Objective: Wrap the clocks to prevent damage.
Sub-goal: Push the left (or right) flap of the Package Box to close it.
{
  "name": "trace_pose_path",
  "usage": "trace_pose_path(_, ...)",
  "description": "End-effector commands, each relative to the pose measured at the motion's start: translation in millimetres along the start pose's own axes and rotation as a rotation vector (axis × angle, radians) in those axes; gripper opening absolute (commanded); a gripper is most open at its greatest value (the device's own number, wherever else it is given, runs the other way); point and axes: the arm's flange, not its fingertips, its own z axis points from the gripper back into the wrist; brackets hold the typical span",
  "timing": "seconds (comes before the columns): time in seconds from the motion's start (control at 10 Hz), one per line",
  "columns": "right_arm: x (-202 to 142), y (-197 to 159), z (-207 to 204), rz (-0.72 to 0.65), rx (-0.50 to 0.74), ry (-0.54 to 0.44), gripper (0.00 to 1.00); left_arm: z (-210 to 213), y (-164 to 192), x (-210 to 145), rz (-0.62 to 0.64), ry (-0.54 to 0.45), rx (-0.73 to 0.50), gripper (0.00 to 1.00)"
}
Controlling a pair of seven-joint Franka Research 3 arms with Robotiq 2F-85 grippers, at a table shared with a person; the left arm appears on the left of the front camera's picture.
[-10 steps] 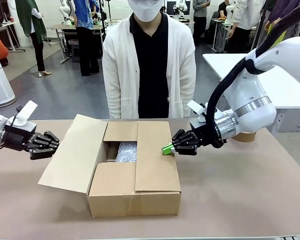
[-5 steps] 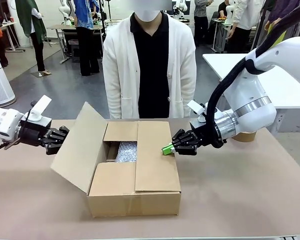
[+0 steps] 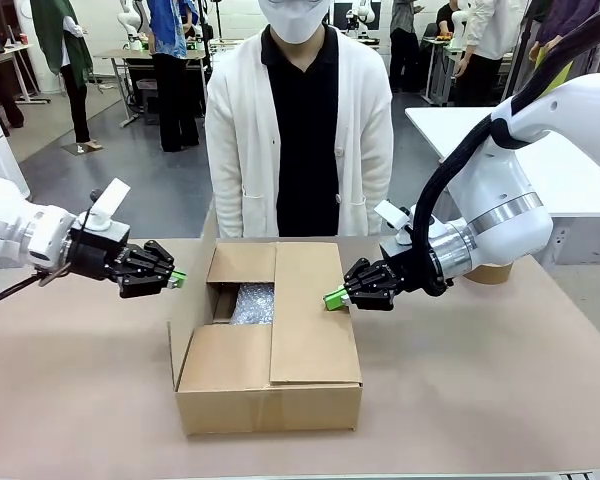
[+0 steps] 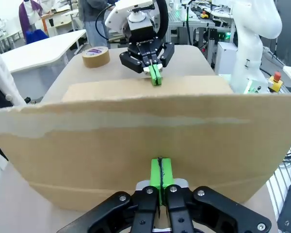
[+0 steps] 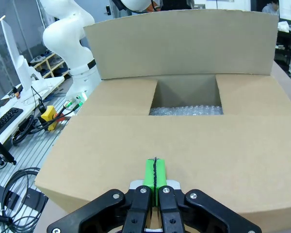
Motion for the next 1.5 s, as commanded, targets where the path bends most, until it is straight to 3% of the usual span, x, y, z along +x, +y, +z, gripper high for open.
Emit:
trace_pose_path(0.0, -4.1, 0.6, -2.7, -0.013, -0.013, -0.002, 0.01, -19.7, 12.2, -4.9, -0.002, 0.001, 0.021, 0.0)
trace_pose_path(1.0, -4.1, 0.6, -2.7, -0.013, -0.013, -0.002, 0.01, -63.0, 32.9, -25.5, 0.033, 0.076, -0.011, 0.0)
trace_pose_path(1.4, -4.1, 0.6, -2.7, -0.013, -0.013, -0.002, 0.01, -54.3, 35.1, -35.5, 0.068, 0.125, 0.019, 0.0)
